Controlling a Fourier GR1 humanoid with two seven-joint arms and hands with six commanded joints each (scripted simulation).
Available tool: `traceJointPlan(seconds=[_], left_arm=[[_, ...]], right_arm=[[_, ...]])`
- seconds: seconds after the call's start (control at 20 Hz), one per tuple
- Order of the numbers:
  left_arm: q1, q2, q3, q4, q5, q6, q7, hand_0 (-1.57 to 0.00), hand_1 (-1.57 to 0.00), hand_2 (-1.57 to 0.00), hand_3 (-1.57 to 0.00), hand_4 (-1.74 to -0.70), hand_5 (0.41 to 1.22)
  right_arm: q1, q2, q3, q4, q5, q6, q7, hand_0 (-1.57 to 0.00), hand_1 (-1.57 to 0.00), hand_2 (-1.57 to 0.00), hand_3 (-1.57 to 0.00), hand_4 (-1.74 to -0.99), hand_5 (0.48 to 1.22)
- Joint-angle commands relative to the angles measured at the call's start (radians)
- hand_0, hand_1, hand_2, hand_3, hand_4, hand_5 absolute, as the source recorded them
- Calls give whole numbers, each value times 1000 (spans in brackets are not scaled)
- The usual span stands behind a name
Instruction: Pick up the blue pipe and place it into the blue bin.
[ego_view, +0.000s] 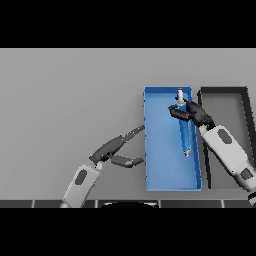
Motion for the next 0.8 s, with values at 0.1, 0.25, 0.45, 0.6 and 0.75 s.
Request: traceJointPlan(seconds=[0.1, 0.25, 0.45, 0.6, 0.75], left_arm=[[0, 3, 6, 5, 1, 2, -1, 1, 1, 1, 1, -927, 496], [0, 7, 9, 7, 7, -4, -12, 1, 1, 1, 1, -929, 496], [-2, -9, -3, 11, -4, 6, -1, 1, 1, 1, 1, -932, 497], [-13, 7, 16, 10, 8, -1, 8, 1, 1, 1, 1, -930, 496], [-19, 1, 11, 26, 0, 1, -6, 1, 1, 1, 1, -930, 495]], right_arm=[[-9, -23, 44, 0, 15, 43, 0, -145, -137, -132, -38, -1205, 837], [-26, -49, 94, -1, 11, 50, 0, -74, -70, -67, -19, -1161, 771], [-37, -63, 114, 6, 15, 84, -9, -30, -28, -27, -7, -1099, 725], [-41, -68, 128, -3, 30, 112, -27, -19, -17, -17, -4, -1084, 713], [-40, -71, 127, -9, 22, 124, -29, -19, -17, -17, -4, -1084, 714]])
